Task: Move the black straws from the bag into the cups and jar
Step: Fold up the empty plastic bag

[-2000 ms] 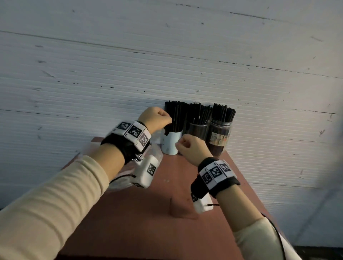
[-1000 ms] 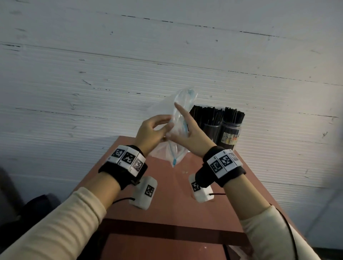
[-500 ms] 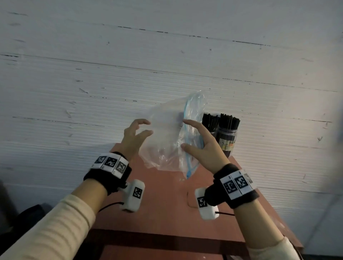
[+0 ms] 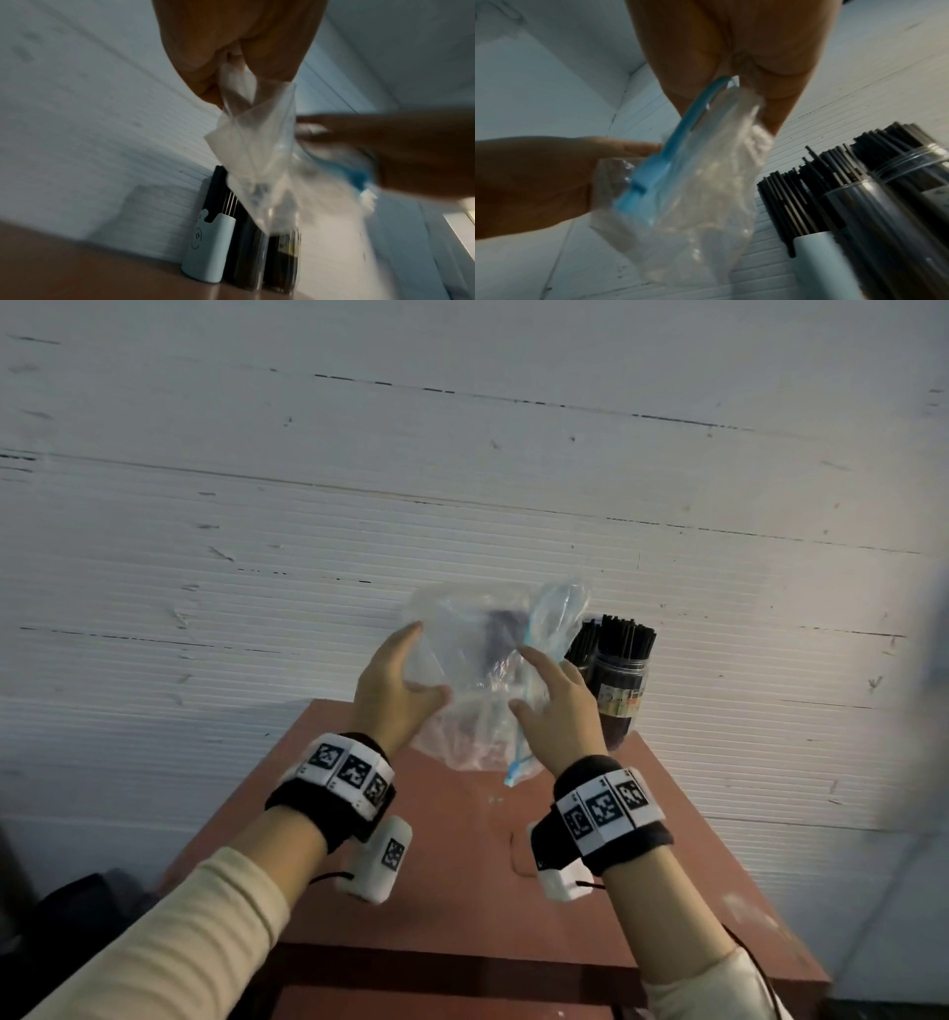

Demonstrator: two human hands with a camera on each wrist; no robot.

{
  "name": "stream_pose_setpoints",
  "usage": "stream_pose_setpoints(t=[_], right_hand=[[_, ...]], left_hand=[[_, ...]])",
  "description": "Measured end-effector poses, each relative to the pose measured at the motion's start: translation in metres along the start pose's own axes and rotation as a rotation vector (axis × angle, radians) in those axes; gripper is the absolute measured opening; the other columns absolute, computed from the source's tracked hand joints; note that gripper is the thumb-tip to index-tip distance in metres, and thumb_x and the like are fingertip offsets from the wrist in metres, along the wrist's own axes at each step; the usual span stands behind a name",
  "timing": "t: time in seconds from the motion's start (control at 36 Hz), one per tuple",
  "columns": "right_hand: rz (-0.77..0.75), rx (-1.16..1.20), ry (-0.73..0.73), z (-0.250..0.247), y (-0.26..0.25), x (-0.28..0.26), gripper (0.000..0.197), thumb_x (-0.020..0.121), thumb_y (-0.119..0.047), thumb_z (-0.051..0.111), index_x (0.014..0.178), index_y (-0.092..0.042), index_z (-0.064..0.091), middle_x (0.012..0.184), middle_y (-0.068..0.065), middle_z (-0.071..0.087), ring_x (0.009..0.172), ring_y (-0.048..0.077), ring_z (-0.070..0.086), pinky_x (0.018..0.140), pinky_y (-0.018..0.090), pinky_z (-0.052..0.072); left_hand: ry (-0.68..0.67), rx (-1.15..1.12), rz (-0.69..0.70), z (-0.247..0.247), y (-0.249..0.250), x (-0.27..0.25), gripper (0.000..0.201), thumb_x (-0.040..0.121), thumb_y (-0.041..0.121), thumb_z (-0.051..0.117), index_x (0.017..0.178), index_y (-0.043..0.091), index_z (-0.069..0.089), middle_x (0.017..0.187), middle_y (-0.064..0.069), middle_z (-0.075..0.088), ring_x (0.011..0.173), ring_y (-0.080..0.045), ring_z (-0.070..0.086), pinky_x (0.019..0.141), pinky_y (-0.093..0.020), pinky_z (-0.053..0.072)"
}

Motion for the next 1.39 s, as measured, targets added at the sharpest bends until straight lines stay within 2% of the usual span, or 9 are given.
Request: stream_pose_setpoints(t=[0.17,0.39,0.58,0.72,0.89,1.0,1.08,1.11,1.39], right_hand=[[-0.112,0.159,-0.056,0.010,-0.031,0.006,0.064,0.090,-0.045,0.060,0.146,-0.041,0.030,0.146,-0.004,0.041,0.132,0.009,0.039,0.097,0.016,0.029],[-0.122,0.147,-0.072,0.006,-0.021,0.013,0.052,0.087,-0.017,0.065,0.133,-0.034,0.047,0.117,-0.008,0.060,0.100,0.002,0.052,0.077,0.003,0.035],[-0.090,0.169,-0.040,-0.004,0.001,0.015,0.050,0.088,-0.012,0.059,0.131,-0.037,0.050,0.116,-0.015,0.061,0.083,-0.004,0.059,0.078,0.010,0.045],[-0.038,0.260,-0.026,-0.010,0.010,0.014,0.051,0.087,-0.011,0.059,0.129,-0.039,0.050,0.122,-0.016,0.058,0.107,0.005,0.059,0.098,0.035,0.050],[-0.016,0.305,-0.124,-0.003,0.008,0.008,0.049,0.089,-0.016,0.061,0.130,-0.038,0.046,0.124,-0.009,0.056,0.113,0.014,0.057,0.092,0.027,0.052],[-0.041,0.334,-0.217,0.012,-0.005,0.001,0.062,0.091,-0.013,0.054,0.140,-0.040,0.029,0.117,0.007,0.062,0.096,0.024,0.067,0.085,0.043,0.057],[-0.027,0.502,-0.246,0.011,-0.010,0.001,0.070,0.094,-0.013,0.041,0.151,-0.041,0.009,0.132,-0.006,0.049,0.081,0.001,0.048,0.088,0.017,0.046],[-0.041,0.538,-0.253,0.009,-0.012,0.001,0.069,0.096,-0.014,0.038,0.151,-0.043,0.007,0.140,-0.019,0.037,0.125,-0.008,0.018,0.093,0.010,0.037],[-0.064,0.464,-0.208,0.012,-0.007,-0.001,0.059,0.088,-0.013,0.065,0.137,-0.038,0.046,0.136,-0.015,0.051,0.122,-0.004,0.048,0.102,0.023,0.044]], left_hand=[[-0.041,0.102,0.353,0.022,0.032,-0.008,0.074,0.081,0.002,0.070,0.147,0.018,0.040,0.153,0.005,0.038,0.134,-0.019,0.047,0.101,-0.029,0.048],[-0.263,0.050,0.370,0.035,0.033,-0.015,0.075,0.085,0.007,0.067,0.150,0.024,0.034,0.153,0.021,0.029,0.137,-0.010,0.042,0.106,-0.029,0.044],[-0.342,-0.168,0.257,0.024,0.042,-0.022,0.047,0.091,0.006,0.062,0.131,0.029,0.056,0.139,0.016,0.052,0.047,-0.001,0.047,0.055,-0.013,0.043],[-0.030,-0.083,0.299,-0.007,0.041,-0.014,0.020,0.089,0.004,0.061,0.103,0.018,0.059,0.101,0.003,0.062,0.085,-0.008,0.062,0.078,-0.028,0.054],[-0.272,-0.025,0.417,0.011,0.034,-0.012,0.062,0.080,0.017,0.078,0.136,0.020,0.051,0.137,0.010,0.047,0.127,0.000,0.043,0.102,-0.013,0.036],[-0.285,0.003,0.494,0.026,0.039,-0.010,0.076,0.076,0.036,0.074,0.142,0.022,0.041,0.147,0.004,0.038,0.138,-0.002,0.032,0.111,-0.012,0.026],[-0.262,0.057,0.493,0.028,0.038,-0.003,0.085,0.070,0.053,0.071,0.143,0.022,0.039,0.147,0.000,0.038,0.140,-0.010,0.031,0.116,-0.024,0.025],[-0.270,0.096,0.492,0.029,0.036,0.000,0.089,0.067,0.055,0.071,0.144,0.023,0.039,0.147,-0.002,0.037,0.140,-0.014,0.031,0.116,-0.030,0.025],[-0.419,0.154,0.273,0.038,0.033,0.000,0.098,0.067,0.045,0.083,0.148,0.023,0.032,0.151,0.008,0.034,0.136,-0.001,0.031,0.110,-0.027,0.033]])
Point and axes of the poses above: each hand's wrist, its own x-axis towards the middle knuckle, its own z-axis out of the palm, y = z × x, the point moved 6 cm from there along x, towards the middle knuckle
